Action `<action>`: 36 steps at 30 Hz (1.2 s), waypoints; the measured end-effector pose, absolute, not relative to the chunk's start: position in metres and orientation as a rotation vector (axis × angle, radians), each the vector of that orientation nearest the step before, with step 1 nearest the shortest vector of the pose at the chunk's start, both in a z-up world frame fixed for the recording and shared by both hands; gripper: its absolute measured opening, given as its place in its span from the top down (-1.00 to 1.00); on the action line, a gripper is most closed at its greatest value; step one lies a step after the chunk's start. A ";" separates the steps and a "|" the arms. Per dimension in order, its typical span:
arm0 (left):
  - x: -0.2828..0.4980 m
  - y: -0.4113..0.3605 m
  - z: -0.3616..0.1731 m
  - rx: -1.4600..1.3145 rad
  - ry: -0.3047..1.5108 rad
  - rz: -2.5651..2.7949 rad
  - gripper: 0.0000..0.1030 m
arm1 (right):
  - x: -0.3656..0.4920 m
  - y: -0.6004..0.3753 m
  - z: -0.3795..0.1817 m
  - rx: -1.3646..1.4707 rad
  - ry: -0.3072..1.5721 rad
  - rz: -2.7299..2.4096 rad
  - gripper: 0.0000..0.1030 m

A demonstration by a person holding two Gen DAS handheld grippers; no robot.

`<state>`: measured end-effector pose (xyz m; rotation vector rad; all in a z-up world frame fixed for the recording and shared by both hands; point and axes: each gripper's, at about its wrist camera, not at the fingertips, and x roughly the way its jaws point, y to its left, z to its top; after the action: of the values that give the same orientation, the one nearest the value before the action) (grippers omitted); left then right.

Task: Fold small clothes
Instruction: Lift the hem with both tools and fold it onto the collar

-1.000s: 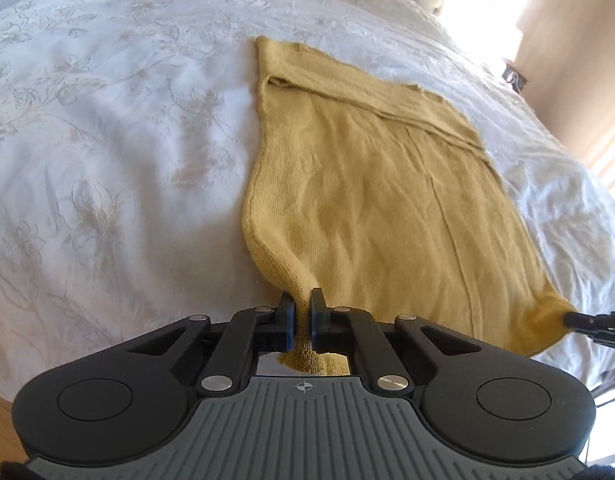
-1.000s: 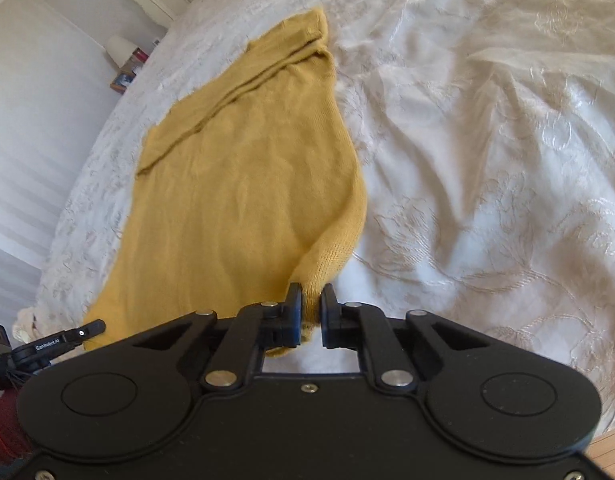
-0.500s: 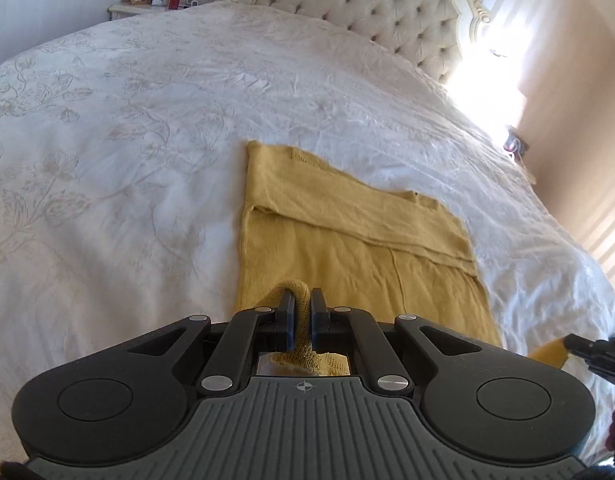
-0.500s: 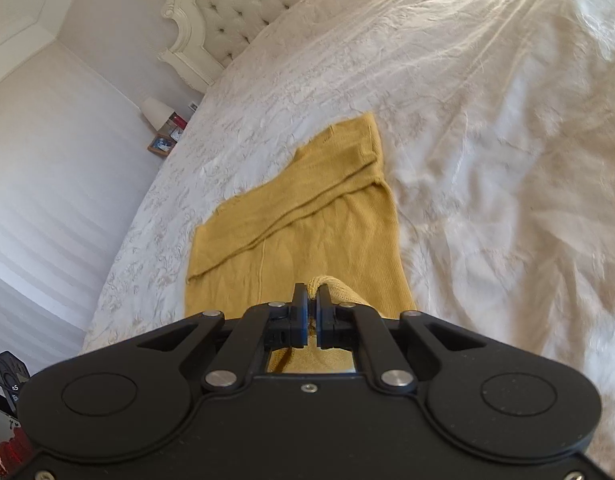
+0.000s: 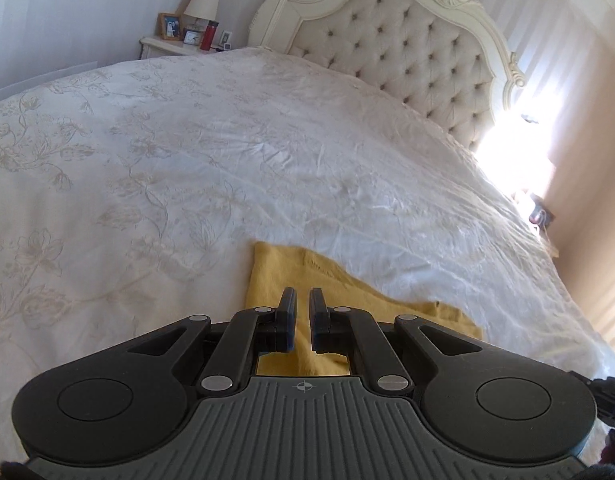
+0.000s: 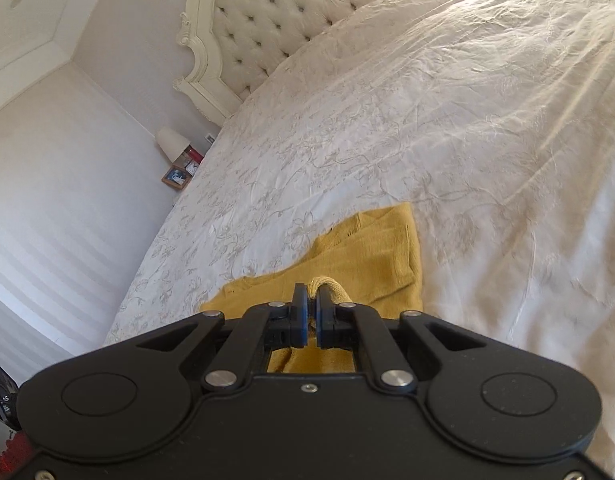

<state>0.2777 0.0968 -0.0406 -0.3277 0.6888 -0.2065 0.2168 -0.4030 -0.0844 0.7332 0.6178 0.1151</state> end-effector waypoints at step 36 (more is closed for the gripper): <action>0.330 0.082 -0.142 -0.292 1.102 -0.407 0.94 | 0.242 -0.382 -0.110 0.742 0.730 -0.064 0.80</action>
<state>0.3296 0.0817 -0.1417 -0.2924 1.1016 -0.4066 0.2422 -0.3821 -0.1096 0.7421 0.7295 -0.0644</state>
